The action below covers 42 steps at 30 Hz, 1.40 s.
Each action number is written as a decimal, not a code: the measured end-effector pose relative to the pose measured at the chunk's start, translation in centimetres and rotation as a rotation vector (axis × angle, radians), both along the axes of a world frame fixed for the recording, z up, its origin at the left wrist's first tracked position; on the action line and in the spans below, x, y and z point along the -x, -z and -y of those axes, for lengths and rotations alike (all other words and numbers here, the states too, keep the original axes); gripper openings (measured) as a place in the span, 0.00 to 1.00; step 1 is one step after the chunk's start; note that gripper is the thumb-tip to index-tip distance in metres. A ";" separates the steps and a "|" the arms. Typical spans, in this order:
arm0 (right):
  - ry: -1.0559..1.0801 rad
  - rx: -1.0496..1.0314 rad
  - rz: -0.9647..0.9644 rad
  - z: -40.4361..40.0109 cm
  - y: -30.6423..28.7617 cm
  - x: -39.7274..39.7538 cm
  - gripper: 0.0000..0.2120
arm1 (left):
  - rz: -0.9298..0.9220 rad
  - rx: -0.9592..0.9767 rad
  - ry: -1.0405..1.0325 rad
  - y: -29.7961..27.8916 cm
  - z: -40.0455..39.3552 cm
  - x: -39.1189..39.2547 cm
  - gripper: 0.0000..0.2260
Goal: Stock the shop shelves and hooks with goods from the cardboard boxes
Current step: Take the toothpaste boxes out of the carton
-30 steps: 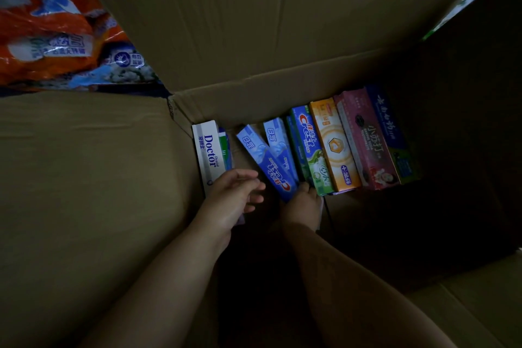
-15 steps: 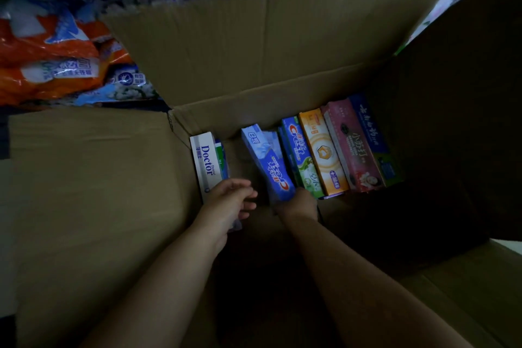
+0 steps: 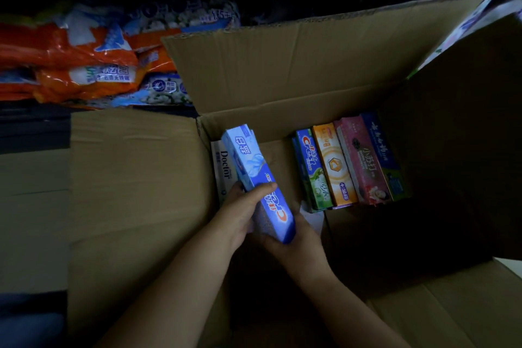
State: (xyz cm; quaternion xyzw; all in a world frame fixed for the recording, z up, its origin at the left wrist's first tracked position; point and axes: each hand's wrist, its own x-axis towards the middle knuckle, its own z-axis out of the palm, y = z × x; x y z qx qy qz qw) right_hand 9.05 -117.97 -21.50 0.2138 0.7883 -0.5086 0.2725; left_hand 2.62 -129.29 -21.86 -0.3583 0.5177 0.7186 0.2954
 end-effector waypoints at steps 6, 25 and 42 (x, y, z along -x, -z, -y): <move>-0.012 0.150 -0.003 -0.9 -1.1 0.4 0.06 | -0.157 -0.073 -0.028 -0.3 0.0 0.4 0.27; 0.277 -0.161 0.052 -5.6 6.4 4.5 0.19 | -0.113 -0.027 -0.020 0.6 0.1 0.9 0.15; -0.058 -0.847 -0.105 -4.1 10.9 4.6 0.23 | -0.066 -0.042 0.002 1.2 0.2 0.8 0.13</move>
